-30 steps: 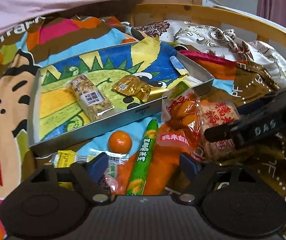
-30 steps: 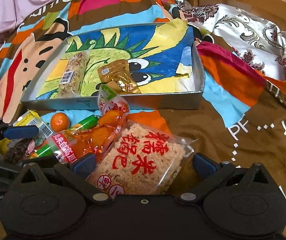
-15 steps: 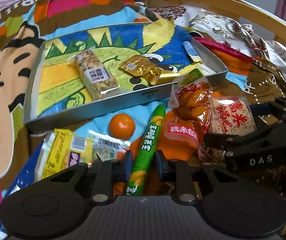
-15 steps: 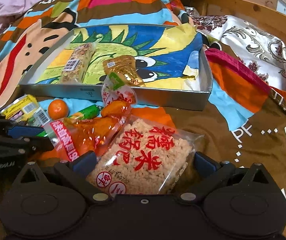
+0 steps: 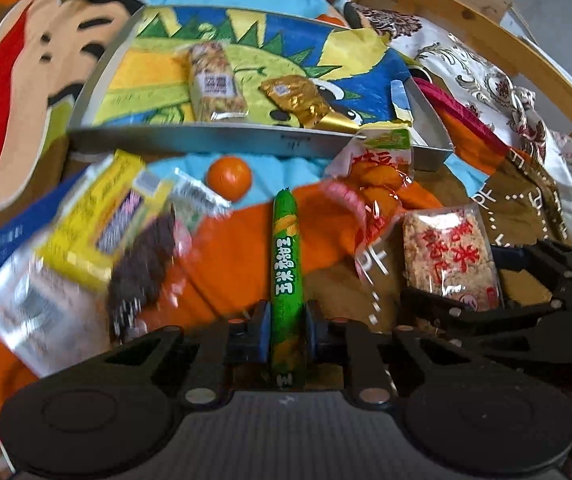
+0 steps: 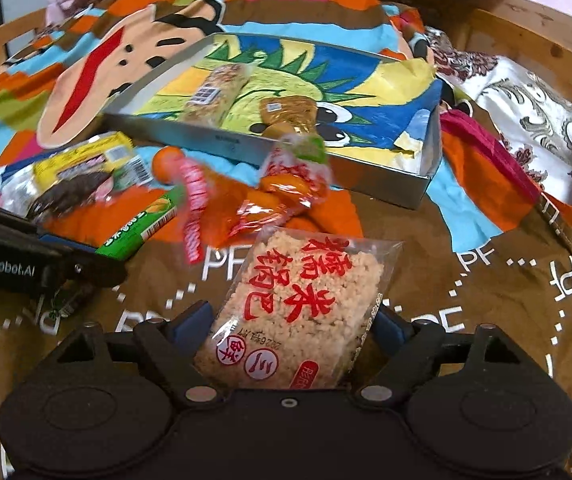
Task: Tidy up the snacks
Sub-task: 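Close the left tool on the green sausage stick while the right tool grasps the rice-cracker bag, then lift the green sausage stick with the left tool while the right tool lifts the rice-cracker bag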
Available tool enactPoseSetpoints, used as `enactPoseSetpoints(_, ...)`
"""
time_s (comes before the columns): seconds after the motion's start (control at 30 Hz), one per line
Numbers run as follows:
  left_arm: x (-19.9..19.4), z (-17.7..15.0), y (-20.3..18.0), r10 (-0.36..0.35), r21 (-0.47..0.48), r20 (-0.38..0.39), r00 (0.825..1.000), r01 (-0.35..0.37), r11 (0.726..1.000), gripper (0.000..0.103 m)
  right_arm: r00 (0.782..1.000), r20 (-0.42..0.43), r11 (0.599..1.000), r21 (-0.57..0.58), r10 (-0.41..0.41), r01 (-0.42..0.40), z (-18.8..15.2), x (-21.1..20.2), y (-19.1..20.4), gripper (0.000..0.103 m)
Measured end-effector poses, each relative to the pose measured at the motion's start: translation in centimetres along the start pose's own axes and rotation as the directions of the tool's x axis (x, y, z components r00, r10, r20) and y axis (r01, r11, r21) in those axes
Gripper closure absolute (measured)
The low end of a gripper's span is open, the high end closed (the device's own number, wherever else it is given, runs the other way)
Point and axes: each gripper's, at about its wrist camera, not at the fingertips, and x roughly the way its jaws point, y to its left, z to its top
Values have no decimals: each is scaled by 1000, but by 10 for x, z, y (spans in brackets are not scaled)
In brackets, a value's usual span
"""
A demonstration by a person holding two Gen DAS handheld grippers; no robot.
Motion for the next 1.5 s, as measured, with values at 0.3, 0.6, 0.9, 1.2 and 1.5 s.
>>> enactPoseSetpoints(0.3, 1, -5, 1, 8, -24, 14, 1000, -8, 1000, 82, 1000, 25, 997, 78, 3, -5, -3, -2, 0, 6)
enactPoseSetpoints(0.6, 7, -2, 0, 7, -25, 26, 1000, -7, 1000, 69, 990, 10, 990, 1, -144, 144, -12, 12, 19, 3)
enactPoseSetpoints(0.9, 2, -12, -7, 72, -15, 37, 997, -72, 997, 81, 985, 42, 986, -29, -165, 166, -24, -7, 24, 25)
enactPoseSetpoints(1.2, -11, -25, 3, 15, -161, 32, 999, -10, 987, 84, 979, 106, 977, -104, -175, 186, -31, -22, 35, 28)
enactPoseSetpoints(1.5, -24, -34, 2, -46, -228, 70, 997, 61, 972, 84, 956, 231, 938, -251, -183, 240, -39, -38, 61, 28)
